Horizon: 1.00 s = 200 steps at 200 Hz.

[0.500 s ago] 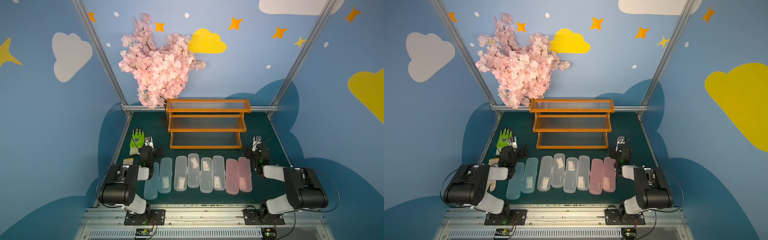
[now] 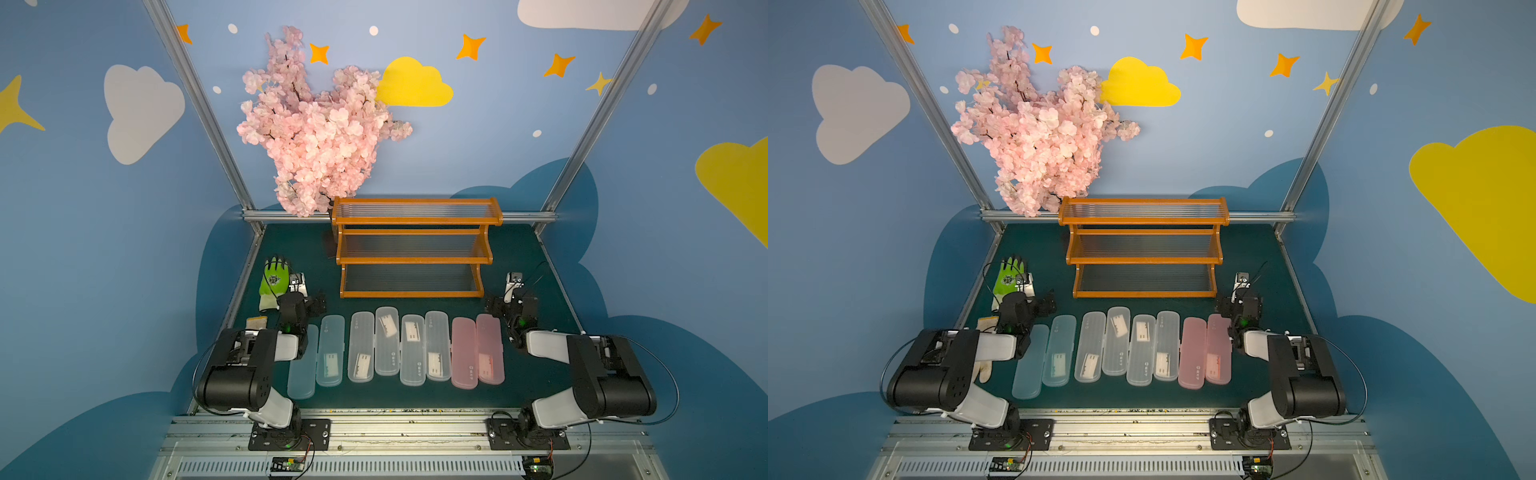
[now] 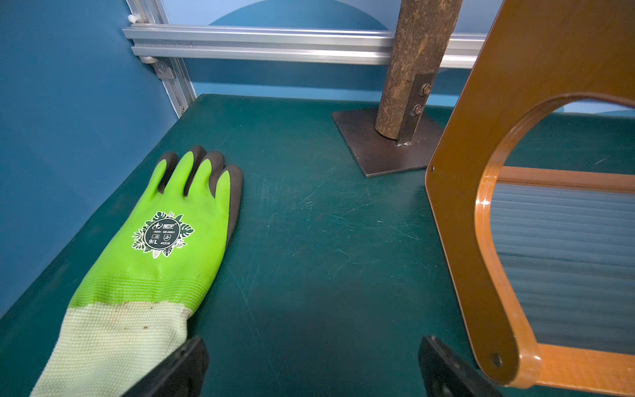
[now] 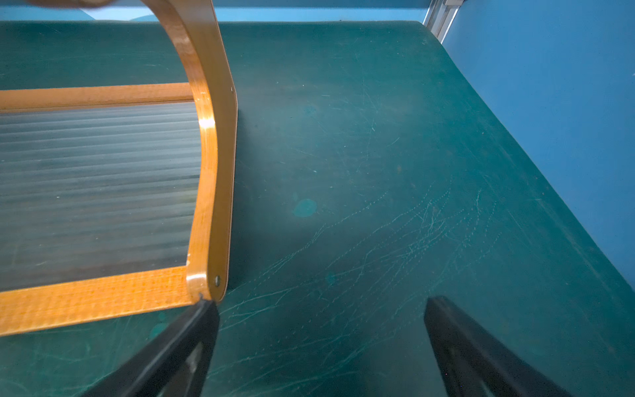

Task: Place the pencil cases on the shelf according to color
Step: Pick up the pencil case from the center of the board.

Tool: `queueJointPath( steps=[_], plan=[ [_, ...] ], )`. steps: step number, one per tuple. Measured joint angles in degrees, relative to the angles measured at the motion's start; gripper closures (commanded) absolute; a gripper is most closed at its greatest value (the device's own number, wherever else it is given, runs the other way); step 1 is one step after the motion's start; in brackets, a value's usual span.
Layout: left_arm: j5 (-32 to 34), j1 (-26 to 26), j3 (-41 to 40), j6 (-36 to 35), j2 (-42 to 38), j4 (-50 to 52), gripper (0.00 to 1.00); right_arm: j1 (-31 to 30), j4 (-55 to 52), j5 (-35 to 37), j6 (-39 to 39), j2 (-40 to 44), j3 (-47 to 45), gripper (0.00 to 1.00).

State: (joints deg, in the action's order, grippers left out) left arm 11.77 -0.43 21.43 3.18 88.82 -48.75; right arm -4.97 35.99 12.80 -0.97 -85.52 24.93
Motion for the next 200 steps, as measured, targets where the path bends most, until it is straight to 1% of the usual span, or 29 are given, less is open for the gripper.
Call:
queueJointPath(
  steps=[49,63,79,89,96,107,118,140,151,164,186,200],
  plan=[
    [-0.04,0.00,0.00,-0.04,0.00,-0.07,0.00,-0.17,-0.02,0.02,0.35,0.13,0.00,0.01],
    [-0.22,-0.42,0.00,-0.85,-1.18,0.74,0.00,-0.61,-0.22,0.24,0.92,1.40,-0.26,0.02],
    [2.67,-2.16,1.11,-0.81,-7.69,8.59,0.00,-2.10,1.88,1.99,1.73,4.20,-1.95,0.02],
    [5.22,-3.43,4.35,1.16,-13.14,16.90,0.00,-3.78,2.12,4.37,2.23,6.67,-2.97,0.01],
    [6.84,-3.89,7.43,3.02,-16.79,22.56,0.00,-5.18,0.04,6.58,1.79,9.27,-2.91,0.02],
    [8.98,-4.07,12.55,7.28,-22.14,30.40,0.00,-6.47,-7.76,8.81,-0.63,14.64,-0.63,0.01],
    [10.45,-4.07,16.68,11.89,-27.04,37.18,0.00,-6.29,-17.68,9.94,-3.85,19.32,4.55,0.01],
    [9.94,-4.02,21.05,19.96,-34.77,49.57,0.00,-5.57,-35.45,10.34,-11.21,23.47,16.79,0.03],
    [7.74,-4.02,21.92,23.41,-37.16,55.58,0.00,-5.66,-43.19,8.70,-14.43,24.65,20.65,0.05],
    [3.72,-4.04,21.99,26.80,-38.82,61.66,0.00,-5.97,-51.58,5.92,-17.97,25.57,22.47,0.07],
    [-4.39,-4.81,21.97,30.82,-38.47,70.18,0.00,-6.62,-64.13,-0.83,-22.91,25.46,21.24,0.12],
    [-7.52,-6.69,21.92,32.30,-37.94,73.99,0.00,-7.30,-70.18,-5.03,-25.57,24.92,18.99,0.14]
  ],
)
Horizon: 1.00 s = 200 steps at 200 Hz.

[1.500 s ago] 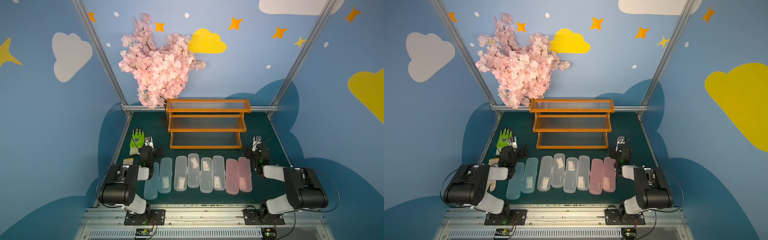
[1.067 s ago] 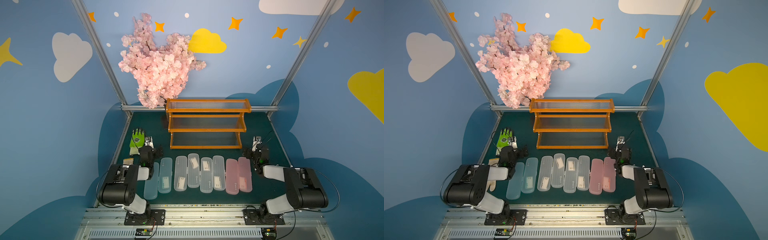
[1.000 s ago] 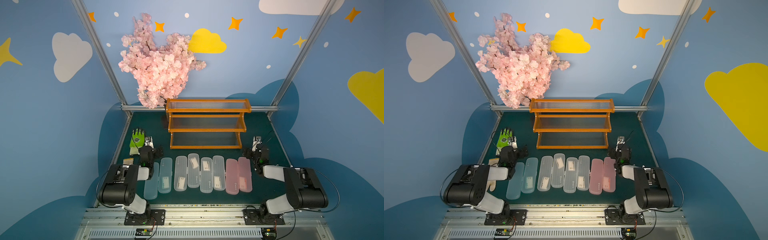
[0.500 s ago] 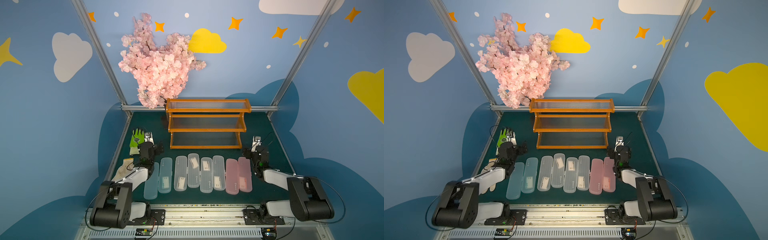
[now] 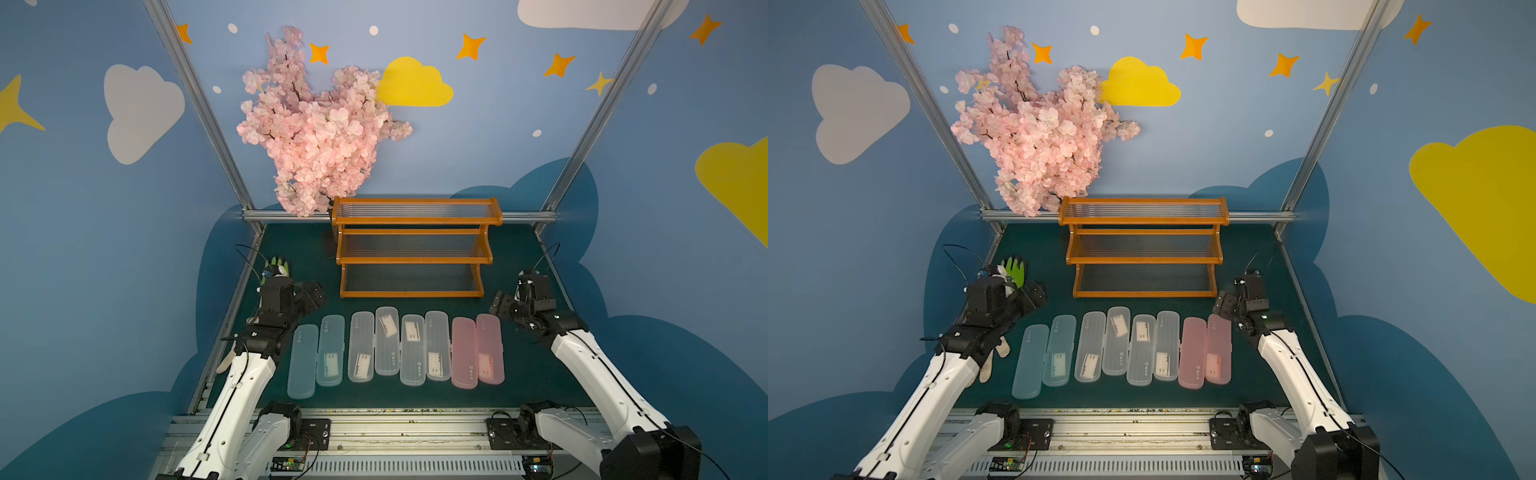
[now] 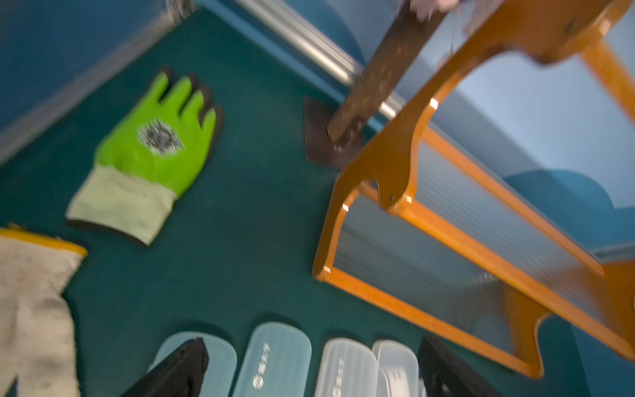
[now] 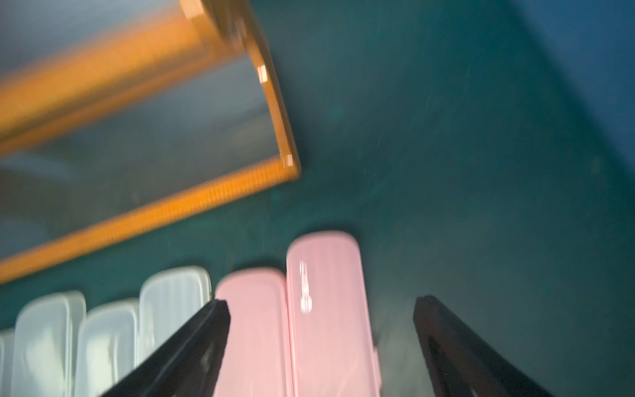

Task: Place the pencil cases on the shelf according to color
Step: Pick up the pencil case from the center of the board.

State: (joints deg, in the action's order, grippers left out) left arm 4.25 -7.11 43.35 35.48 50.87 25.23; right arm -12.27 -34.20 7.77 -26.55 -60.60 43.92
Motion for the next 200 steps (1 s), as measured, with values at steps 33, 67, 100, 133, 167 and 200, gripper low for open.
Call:
queueJointPath(
  steps=[33,67,100,133,167,200],
  plan=[
    [-3.56,-5.25,0.00,1.16,0.85,5.55,0.00,-1.99,-8.76,-5.53,-5.20,-2.56,-4.46,0.14],
    [-4.61,-7.74,-0.11,2.14,1.97,7.50,0.00,-2.54,-10.93,-6.84,-7.85,-7.32,-4.55,0.13],
    [-5.60,-10.10,-0.13,2.99,2.40,7.32,0.00,-2.54,-11.37,-6.93,-7.54,-14.47,-1.97,0.12],
    [-6.14,-12.90,-0.11,3.89,3.91,7.23,0.00,-2.16,-11.45,-6.88,-5.73,-21.22,1.70,0.11],
    [-6.23,-15.06,-0.07,4.02,6.25,6.99,0.00,1.36,-11.58,-6.75,-3.87,-24.90,4.46,0.11],
    [-5.84,-17.18,0.42,4.48,8.44,6.88,0.00,5.97,-11.74,-5.99,-1.44,-25.31,6.05,0.12]
  ],
)
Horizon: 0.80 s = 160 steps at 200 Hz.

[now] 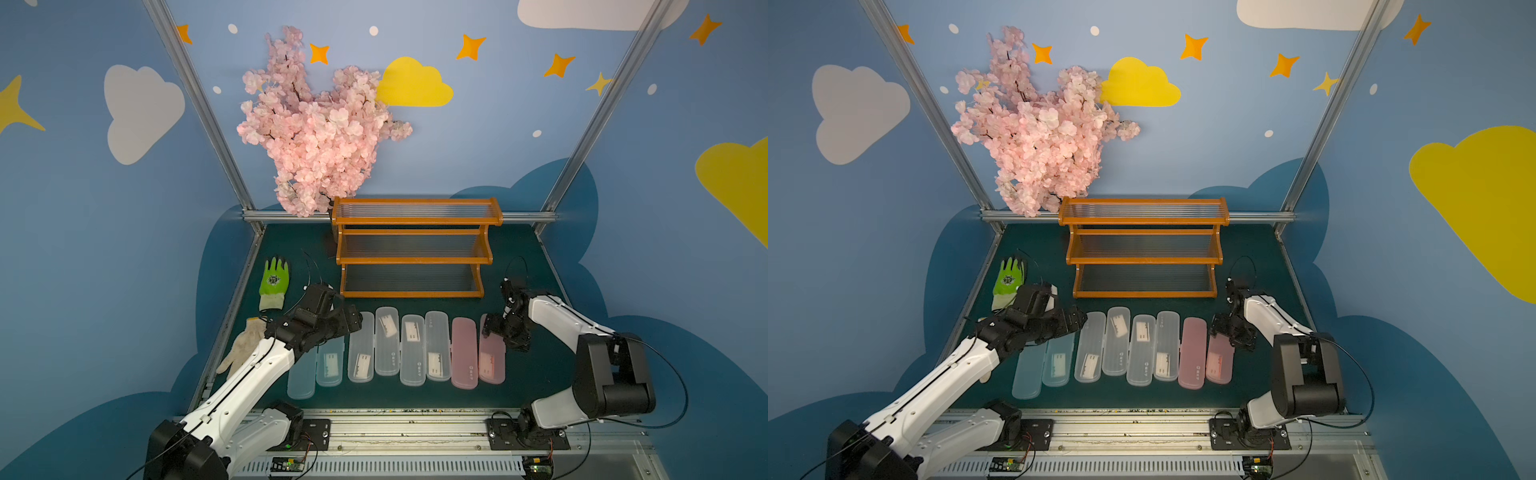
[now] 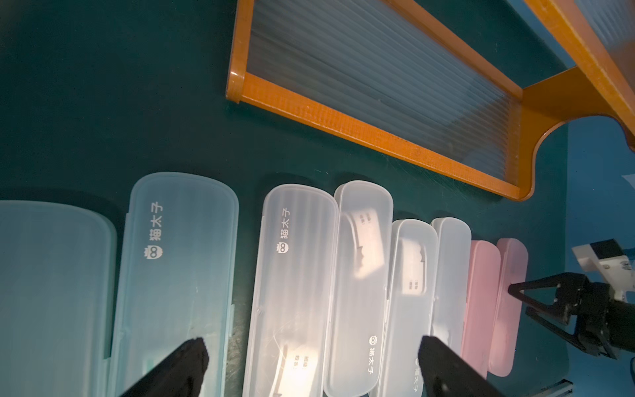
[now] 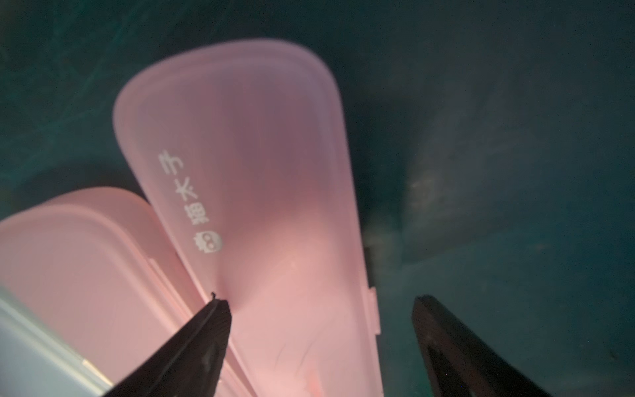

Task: Place the pencil cases on the shelf according to color
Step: Pick up the pencil case from the center of the board.

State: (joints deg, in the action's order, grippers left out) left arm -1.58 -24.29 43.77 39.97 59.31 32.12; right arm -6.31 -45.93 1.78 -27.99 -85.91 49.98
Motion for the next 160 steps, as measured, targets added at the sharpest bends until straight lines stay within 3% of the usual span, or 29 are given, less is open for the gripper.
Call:
queueJointPath(
  steps=[30,89,160],
  plan=[
    [1.16,-1.75,0.37,0.66,0.26,-0.07,0.00,-0.42,-0.79,0.79,1.55,1.92,0.61,0.11],
    [2.89,-2.21,0.35,1.44,-2.45,-0.04,0.00,-8.92,-3.39,2.01,-2.05,15.13,-2.29,0.11],
    [2.40,-2.25,-0.63,1.33,-5.49,0.81,0.00,-11.72,-3.30,1.73,-5.79,9.07,-5.31,0.10]
  ],
)
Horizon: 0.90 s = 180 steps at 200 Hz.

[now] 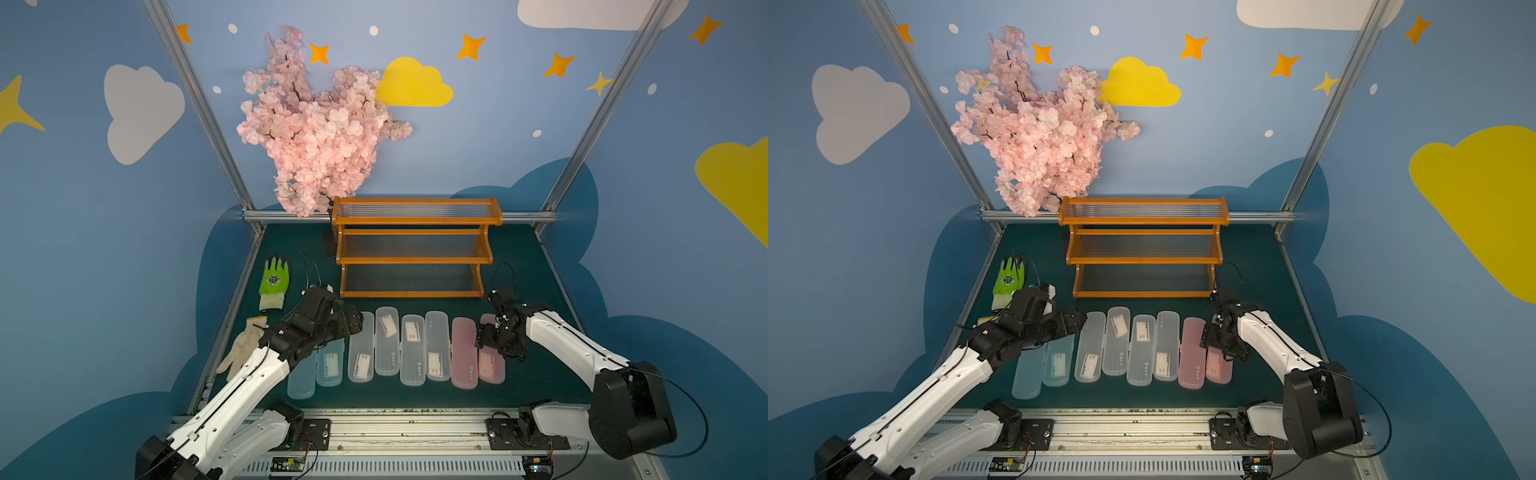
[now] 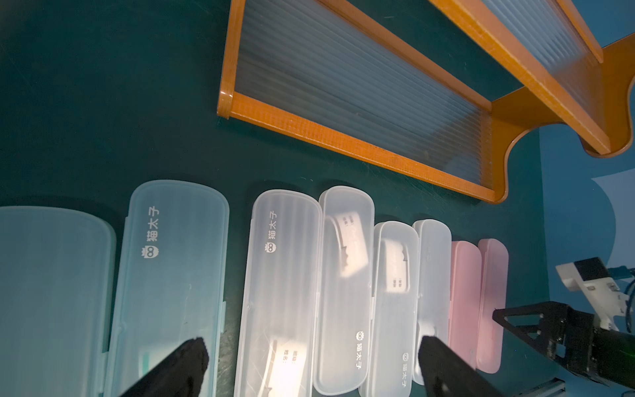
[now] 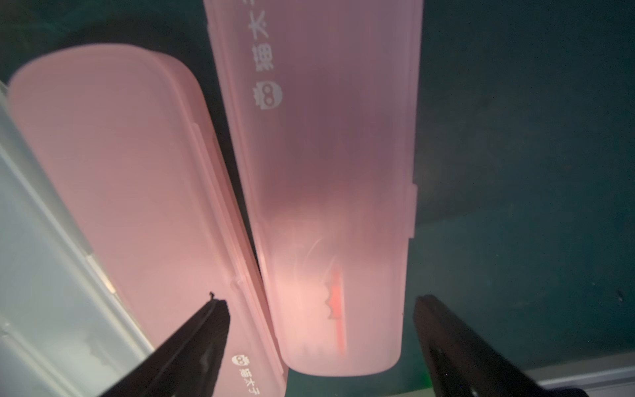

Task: Place the pencil cases on the shelf according to color
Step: Pick up the pencil case from the center of the board.

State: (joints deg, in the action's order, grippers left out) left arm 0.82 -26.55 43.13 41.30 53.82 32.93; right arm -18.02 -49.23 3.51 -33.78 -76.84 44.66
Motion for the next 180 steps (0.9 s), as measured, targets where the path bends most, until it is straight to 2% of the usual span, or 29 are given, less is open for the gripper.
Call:
queueJointPath(
  steps=[39,99,146,154,161,180],
  plan=[
    [-1.40,0.00,-0.09,-0.13,-0.13,0.26,0.00,0.09,0.13,0.92,-1.11,-4.24,0.00,0.09],
    [-2.38,0.00,-0.09,-0.13,-0.66,0.59,0.00,3.74,0.15,1.36,-0.63,-5.07,0.00,0.09],
    [-2.84,0.00,-0.09,-0.04,-0.35,0.48,0.00,3.34,0.17,0.26,0.15,-6.54,0.00,0.10],
    [-2.86,0.00,-0.09,0.07,-0.26,0.48,0.00,2.97,0.13,0.02,0.13,-6.54,0.00,0.11],
    [-2.93,0.00,-0.09,0.09,-0.24,0.48,0.00,2.62,0.13,0.00,0.07,-6.54,0.00,0.16],
    [-3.06,-0.07,-0.09,0.09,-0.24,0.46,0.00,1.99,0.11,-0.20,-0.31,-6.49,-0.09,0.17]
  ],
)
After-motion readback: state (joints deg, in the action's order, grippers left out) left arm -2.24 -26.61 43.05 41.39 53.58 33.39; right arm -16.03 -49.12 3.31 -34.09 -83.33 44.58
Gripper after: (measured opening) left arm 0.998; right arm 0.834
